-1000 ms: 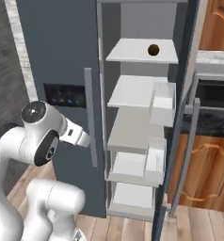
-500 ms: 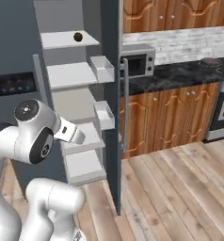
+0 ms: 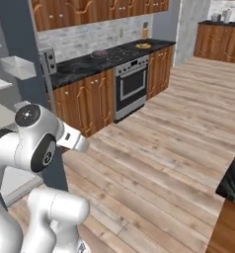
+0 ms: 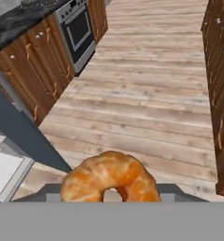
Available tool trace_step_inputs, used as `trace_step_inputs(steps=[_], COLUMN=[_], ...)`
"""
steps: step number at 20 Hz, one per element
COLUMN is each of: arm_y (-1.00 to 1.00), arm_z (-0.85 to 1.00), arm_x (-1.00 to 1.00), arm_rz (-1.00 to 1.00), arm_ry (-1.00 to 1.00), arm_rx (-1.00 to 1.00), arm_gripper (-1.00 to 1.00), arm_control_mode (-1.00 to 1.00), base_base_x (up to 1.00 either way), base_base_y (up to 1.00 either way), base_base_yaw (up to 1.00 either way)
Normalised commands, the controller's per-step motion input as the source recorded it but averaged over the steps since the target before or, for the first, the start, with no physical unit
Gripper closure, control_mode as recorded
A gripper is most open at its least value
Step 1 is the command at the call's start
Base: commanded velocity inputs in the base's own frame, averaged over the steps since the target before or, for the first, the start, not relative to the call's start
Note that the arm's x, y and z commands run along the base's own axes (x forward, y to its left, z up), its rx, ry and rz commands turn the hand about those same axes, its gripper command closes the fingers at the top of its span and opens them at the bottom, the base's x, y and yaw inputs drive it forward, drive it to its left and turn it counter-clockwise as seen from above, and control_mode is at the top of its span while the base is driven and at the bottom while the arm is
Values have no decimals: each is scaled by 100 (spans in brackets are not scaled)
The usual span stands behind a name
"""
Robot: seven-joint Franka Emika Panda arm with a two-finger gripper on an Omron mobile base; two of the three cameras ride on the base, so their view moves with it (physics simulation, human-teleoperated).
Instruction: Place the cold items (avocado and tangerine) from the fridge in one tupperware on the dining counter. Place the warm items (kebab skewer and hot dog) in the stove area in another tupperware.
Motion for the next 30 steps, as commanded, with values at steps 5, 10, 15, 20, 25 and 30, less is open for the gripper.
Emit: trace_step_inputs(steps=[5,10,15,20,25,30], arm_y=[0,0,0,0,0,0], arm_z=[0,0,0,0,0,0], arm_x=[0,0,0,0,0,0], arm_rz=[0,0,0,0,0,0], arm_ry=[0,0,0,0,0,0], arm_rx=[0,0,0,0,0,0], arm_gripper=[100,100,100,100,100,100], arm_control_mode=[100,100,100,100,100,100], base_base_x=[-26,-28,0,0,5,12], base_base_y=[-26,-21,-60,-90,-99,-100], base_base_yaw=[-44,-34,-20,-11,-3,0])
